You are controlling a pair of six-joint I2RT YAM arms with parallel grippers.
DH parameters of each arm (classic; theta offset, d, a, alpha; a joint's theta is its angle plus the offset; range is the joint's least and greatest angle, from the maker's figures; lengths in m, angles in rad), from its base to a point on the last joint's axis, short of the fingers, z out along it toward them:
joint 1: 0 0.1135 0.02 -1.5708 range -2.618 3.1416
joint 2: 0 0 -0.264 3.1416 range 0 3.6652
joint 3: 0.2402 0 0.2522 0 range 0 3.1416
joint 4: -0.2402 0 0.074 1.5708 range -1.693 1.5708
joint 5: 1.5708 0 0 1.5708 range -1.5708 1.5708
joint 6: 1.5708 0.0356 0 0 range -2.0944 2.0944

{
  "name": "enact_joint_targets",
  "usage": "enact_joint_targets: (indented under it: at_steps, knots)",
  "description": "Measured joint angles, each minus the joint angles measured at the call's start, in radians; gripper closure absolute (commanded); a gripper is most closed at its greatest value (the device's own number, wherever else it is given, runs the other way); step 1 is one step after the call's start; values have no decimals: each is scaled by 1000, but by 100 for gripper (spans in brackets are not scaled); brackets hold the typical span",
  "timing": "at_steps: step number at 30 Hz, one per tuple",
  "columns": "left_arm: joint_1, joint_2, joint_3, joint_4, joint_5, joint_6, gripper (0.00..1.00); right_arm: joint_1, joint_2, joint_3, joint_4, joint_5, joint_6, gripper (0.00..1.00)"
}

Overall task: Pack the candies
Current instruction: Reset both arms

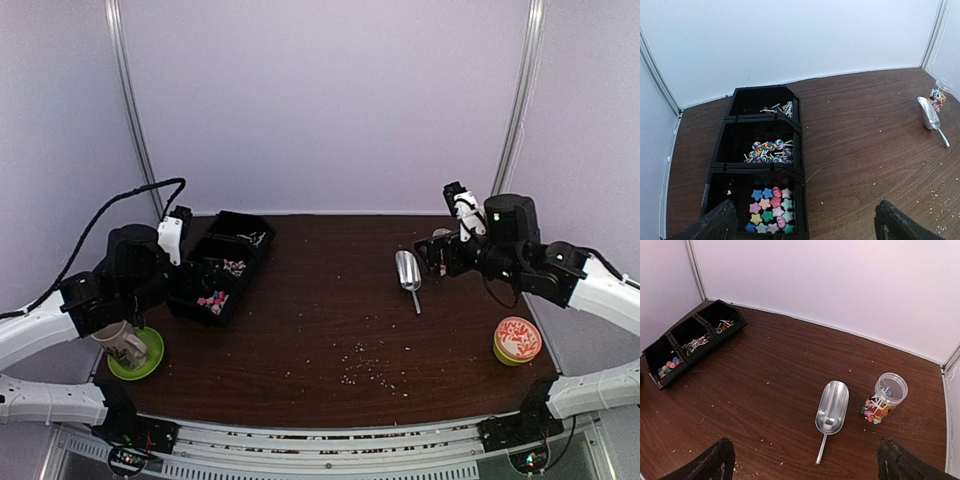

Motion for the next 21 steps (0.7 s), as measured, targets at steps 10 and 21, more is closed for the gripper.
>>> enact_joint_targets:
  at_steps: [10,21]
  knots:
    - [0,-144,-97,-52,-3,-12,2,19,-251,-122,-53,-123,-2,0]
    - [0,-270,-107,-127,-12,-17,2,19,-388,-193,-82,-165,-21,1]
